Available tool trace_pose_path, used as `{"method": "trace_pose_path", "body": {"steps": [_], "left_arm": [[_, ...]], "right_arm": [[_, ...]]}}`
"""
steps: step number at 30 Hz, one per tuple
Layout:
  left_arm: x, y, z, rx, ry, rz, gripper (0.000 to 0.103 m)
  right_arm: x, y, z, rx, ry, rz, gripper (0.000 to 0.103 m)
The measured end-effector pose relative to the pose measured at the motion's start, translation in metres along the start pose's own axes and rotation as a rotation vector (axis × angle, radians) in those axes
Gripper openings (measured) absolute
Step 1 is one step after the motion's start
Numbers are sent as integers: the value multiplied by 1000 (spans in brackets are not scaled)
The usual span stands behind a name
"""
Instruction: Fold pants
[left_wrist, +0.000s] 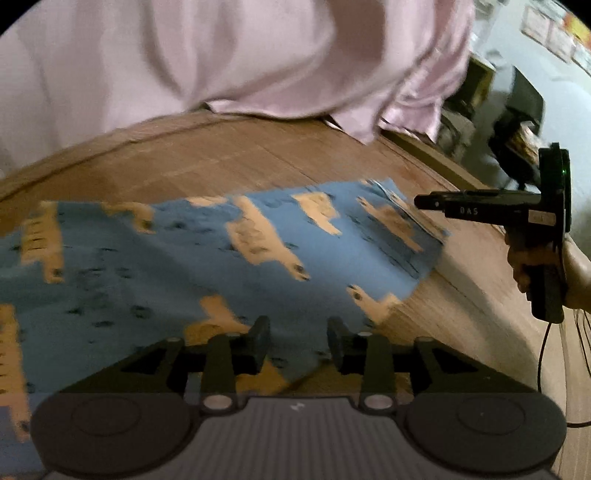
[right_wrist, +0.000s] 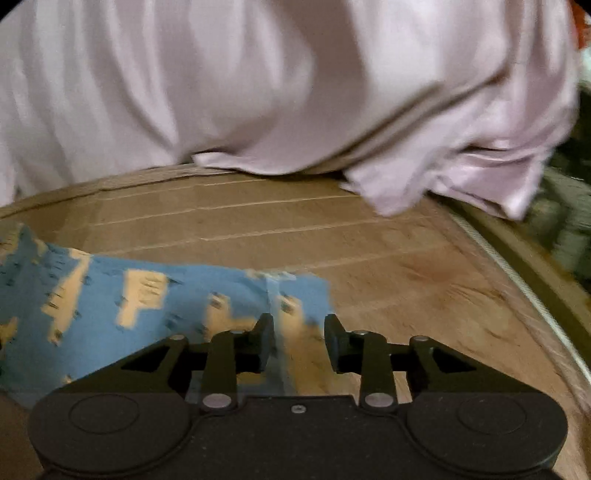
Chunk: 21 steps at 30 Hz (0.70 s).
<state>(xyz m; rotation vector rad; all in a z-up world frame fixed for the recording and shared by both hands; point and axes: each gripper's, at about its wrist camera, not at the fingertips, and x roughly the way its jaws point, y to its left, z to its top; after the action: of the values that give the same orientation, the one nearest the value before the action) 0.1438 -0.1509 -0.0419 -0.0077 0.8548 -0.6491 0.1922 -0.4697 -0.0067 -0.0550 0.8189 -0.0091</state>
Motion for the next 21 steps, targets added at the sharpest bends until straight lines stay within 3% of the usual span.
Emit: {"method": "trace_pose_path", "body": {"steps": [3,7,10,12,13,14,15,21], "left_arm": [[-12,25,2,-55,-14,55,43],[-23,63,-3,-104,12,184,45],[-39,89,-6,-151,2,195,45],[-50,102,-1,-152,-10,217,50],[-56,109,4,-139,-29,237,51],[-61,115,8,-129,-44,251,54],[-64,122,17,-116,-56,262,57],[-33,152,69,84,-43,307,57]], "right_arm": [[29,7,13,-11,63,81,32],[51,2,20,-14,72,22,32],[58,-5,30,-1,78,-14,26],[50,6,37,-26,45,-25,41],[45,16,40,-51,17,12,47],[43,25,41,-72,4,52,61],[43,35,43,-95,-3,92,68],[60,106,56,-252,22,358,68]]}}
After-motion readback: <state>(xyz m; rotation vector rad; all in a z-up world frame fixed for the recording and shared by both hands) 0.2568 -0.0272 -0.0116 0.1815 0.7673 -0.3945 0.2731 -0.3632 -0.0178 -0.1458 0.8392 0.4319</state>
